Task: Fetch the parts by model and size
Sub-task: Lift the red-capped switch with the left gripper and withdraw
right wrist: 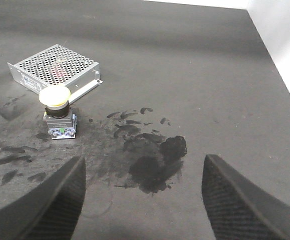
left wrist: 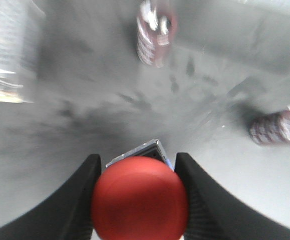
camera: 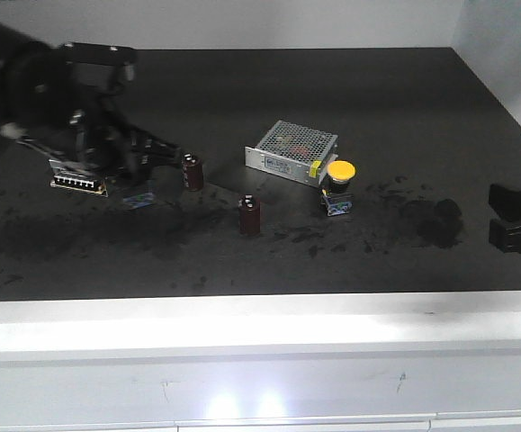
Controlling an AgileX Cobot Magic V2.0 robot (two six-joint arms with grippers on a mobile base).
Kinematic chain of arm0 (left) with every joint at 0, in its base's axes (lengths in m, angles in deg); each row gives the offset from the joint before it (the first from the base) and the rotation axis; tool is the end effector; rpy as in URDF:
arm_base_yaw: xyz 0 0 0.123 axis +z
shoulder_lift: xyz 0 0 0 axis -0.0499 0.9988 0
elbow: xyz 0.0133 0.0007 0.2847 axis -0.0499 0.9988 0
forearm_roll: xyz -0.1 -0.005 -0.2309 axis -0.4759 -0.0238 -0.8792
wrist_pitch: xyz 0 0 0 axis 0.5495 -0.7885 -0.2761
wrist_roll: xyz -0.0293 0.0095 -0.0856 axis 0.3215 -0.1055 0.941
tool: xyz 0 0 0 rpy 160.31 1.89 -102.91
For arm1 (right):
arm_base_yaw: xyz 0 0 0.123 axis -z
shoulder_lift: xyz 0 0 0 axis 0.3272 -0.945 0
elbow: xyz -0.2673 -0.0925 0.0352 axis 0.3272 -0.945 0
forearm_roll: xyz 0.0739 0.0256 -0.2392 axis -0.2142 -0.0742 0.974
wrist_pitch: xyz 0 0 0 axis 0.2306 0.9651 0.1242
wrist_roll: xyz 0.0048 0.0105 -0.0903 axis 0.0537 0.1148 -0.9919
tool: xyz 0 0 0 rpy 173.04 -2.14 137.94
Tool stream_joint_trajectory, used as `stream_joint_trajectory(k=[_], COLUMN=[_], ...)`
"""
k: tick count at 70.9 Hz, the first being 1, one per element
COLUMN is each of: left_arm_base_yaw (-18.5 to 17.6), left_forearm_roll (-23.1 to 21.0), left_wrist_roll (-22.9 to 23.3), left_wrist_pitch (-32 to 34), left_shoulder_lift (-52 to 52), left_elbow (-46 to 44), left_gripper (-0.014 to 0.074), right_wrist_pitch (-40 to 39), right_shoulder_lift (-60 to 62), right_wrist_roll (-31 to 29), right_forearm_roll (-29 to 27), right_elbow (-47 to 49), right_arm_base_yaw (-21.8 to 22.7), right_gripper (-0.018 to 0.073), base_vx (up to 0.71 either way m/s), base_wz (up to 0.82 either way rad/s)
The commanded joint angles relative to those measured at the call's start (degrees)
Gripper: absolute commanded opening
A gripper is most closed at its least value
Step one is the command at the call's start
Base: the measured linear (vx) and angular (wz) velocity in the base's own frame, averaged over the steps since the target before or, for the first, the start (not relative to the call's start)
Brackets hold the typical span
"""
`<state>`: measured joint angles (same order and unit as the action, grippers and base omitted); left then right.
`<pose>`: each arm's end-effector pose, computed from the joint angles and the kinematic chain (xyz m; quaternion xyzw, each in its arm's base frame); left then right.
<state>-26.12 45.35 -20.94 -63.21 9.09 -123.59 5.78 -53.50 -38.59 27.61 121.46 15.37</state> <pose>0.3373 -0.1317 0.3331 0.0591 0.9490 -0.0351 0.3077 0.1935 0.0151 0.3167 -0.0673 0.8369 0.0071 0.5432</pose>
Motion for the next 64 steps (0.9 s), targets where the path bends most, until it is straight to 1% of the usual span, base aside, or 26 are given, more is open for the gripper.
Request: stream_joint_trajectory(k=[1, 6, 15, 31, 43, 56, 64], left_arm_base_yaw=[-0.23, -0.23, -0.23, -0.23, -0.23, -0.23, -0.23], left_forearm_roll=[3.44, 3.91, 3.28, 2.97, 1.54, 1.53, 1.53], left_wrist_roll=[0.46, 0.46, 0.46, 0.46, 0.46, 0.25, -0.15], left_wrist_pitch=[5.24, 6.86, 8.79, 9.55, 10.32, 10.25, 9.31], left_shoulder_lift=[-9.29, -14.11, -23.86, -41.62, -56.13, -69.37, -77.51], left_elbow=[4.92, 8.91, 16.01, 27.91, 37.72, 47.22, 52.76], left_gripper=[-0.0008, -0.0008, -0.0008, -0.0008, -0.0008, -0.0008, -0.0008], right_wrist_pitch=[-3.91, -3.91, -3.91, -3.91, -4.14, -4.71, -5.0], right_shoulder_lift=[0.3, 0.3, 0.3, 0.3, 0.3, 0.3, 0.3], right_wrist_roll=[-0.09, -0.09, -0.09, -0.09, -0.09, -0.06, -0.06], right_forearm_roll=[0.0, 0.0, 0.0, 0.0, 0.0, -0.05, -1.09], right_elbow=[1.91, 1.91, 1.91, 1.91, 1.91, 1.91, 1.91], right_arm_base_yaw=[-0.03, -0.03, -0.03, -0.03, -0.03, -0.03, -0.03], right_gripper=[0.0484, 0.0484, 0.0484, 0.0484, 0.0484, 0.0484, 0.0484], base_vx=[0.0, 0.0, 0.0, 0.0, 0.0, 0.0, 0.0], base_wz=[0.0, 0.0, 0.0, 0.0, 0.0, 0.0, 0.0])
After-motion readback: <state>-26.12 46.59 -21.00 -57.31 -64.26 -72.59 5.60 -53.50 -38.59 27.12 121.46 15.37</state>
